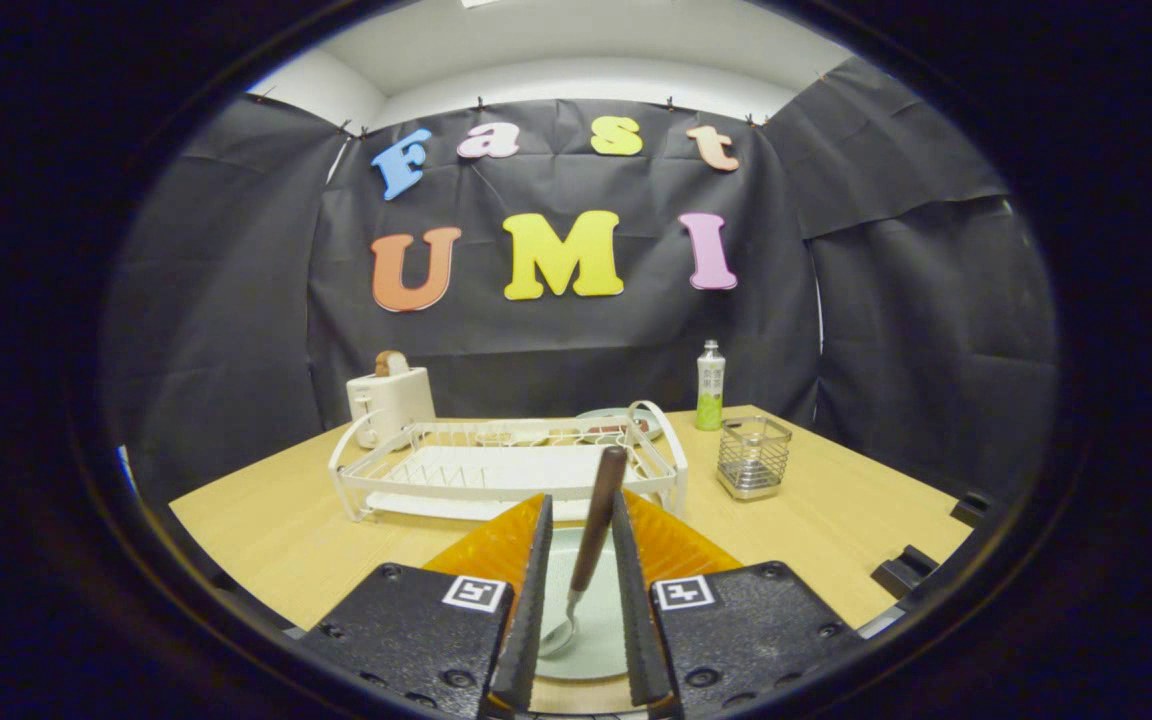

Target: Take the plate from the dish rack, then take the spoon from the basket and place it into the plate.

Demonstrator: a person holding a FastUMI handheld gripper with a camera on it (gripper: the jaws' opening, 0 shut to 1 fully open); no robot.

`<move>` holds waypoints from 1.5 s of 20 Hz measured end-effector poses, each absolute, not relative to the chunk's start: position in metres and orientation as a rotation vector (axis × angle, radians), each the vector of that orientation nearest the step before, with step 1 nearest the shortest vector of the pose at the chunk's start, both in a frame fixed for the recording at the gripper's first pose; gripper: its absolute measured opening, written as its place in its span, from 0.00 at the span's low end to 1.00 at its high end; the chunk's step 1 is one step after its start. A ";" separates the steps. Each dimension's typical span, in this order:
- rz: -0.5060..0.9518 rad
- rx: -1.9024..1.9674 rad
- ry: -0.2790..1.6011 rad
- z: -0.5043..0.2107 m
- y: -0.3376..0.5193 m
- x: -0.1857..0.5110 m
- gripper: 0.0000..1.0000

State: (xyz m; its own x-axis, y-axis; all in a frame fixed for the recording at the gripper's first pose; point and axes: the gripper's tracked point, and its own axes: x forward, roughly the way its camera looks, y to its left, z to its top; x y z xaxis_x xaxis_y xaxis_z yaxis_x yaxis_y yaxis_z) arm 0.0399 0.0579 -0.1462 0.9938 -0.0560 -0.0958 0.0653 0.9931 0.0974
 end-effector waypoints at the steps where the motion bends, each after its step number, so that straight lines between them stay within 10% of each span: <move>1: -0.067 0.101 0.094 -0.147 0.055 0.038 0.44; 12: -0.072 0.093 0.078 -0.126 0.047 0.027 0.96; 30: -0.048 0.103 0.048 -0.059 0.045 -0.050 1.00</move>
